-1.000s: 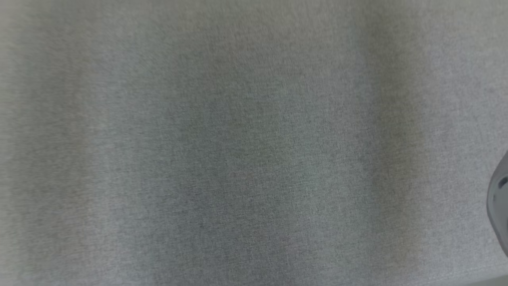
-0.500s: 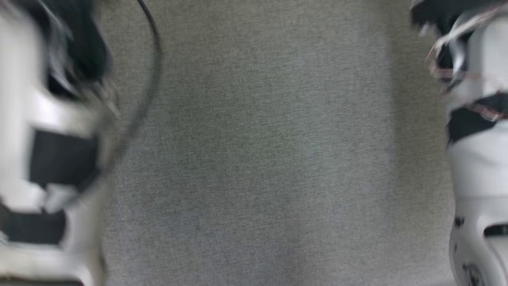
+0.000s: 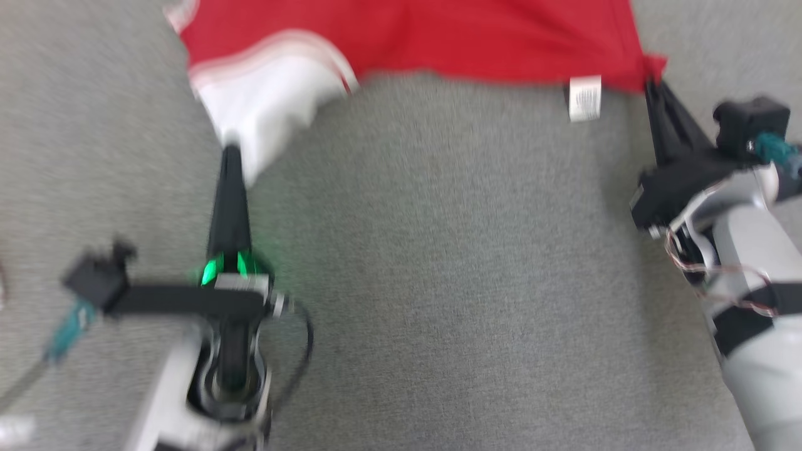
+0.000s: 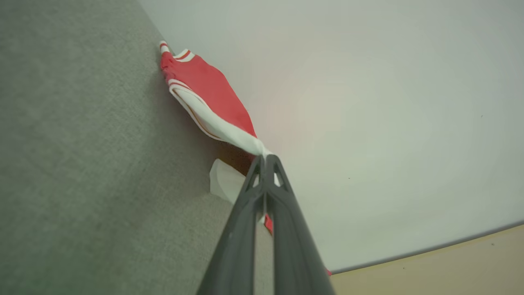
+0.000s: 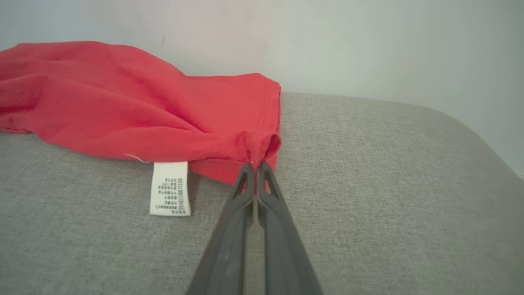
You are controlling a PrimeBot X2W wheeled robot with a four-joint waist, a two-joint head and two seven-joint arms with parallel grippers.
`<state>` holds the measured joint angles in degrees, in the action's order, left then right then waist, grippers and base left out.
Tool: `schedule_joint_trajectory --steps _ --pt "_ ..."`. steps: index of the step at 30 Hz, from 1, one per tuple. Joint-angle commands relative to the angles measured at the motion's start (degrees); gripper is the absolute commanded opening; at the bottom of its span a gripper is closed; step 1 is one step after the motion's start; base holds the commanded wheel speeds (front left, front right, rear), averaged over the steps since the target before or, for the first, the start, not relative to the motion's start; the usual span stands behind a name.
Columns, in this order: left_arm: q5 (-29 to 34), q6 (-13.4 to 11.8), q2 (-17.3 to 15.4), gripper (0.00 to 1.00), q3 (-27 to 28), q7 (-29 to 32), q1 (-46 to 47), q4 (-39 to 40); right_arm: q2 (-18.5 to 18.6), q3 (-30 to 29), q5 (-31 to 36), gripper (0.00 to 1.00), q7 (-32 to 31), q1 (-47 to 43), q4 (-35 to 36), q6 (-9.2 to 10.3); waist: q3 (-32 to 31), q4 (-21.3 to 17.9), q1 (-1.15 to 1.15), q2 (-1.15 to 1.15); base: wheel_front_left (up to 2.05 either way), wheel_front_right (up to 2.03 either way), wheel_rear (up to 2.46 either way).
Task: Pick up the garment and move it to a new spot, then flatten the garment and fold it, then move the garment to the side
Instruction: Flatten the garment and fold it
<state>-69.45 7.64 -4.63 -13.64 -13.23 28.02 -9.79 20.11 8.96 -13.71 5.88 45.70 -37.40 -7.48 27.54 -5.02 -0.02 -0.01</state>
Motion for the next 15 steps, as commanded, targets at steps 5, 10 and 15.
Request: schedule_joint_trajectory --steps 5,10,15 --pt "-13.3 -0.3 0.0 0.00 2.9 4.4 -15.6 5.8 3.2 0.3 -3.3 0.00 -4.2 -9.2 4.6 -0.04 -14.6 4.1 0.02 0.01 0.00 0.00 0.00" --pt "-25.8 -0.2 -0.8 0.00 4.2 11.3 -27.1 14.9 4.6 -0.4 -4.2 0.00 -5.2 -16.2 5.5 -0.04 -19.1 6.2 0.02 0.01 0.00 0.00 0.00" --pt "-27.0 -1.7 -4.3 0.00 1.4 16.8 -33.6 18.7 4.6 -1.5 -4.8 0.00 -5.6 -20.9 5.4 -0.04 -21.6 8.2 0.02 0.01 0.00 0.00 0.00"
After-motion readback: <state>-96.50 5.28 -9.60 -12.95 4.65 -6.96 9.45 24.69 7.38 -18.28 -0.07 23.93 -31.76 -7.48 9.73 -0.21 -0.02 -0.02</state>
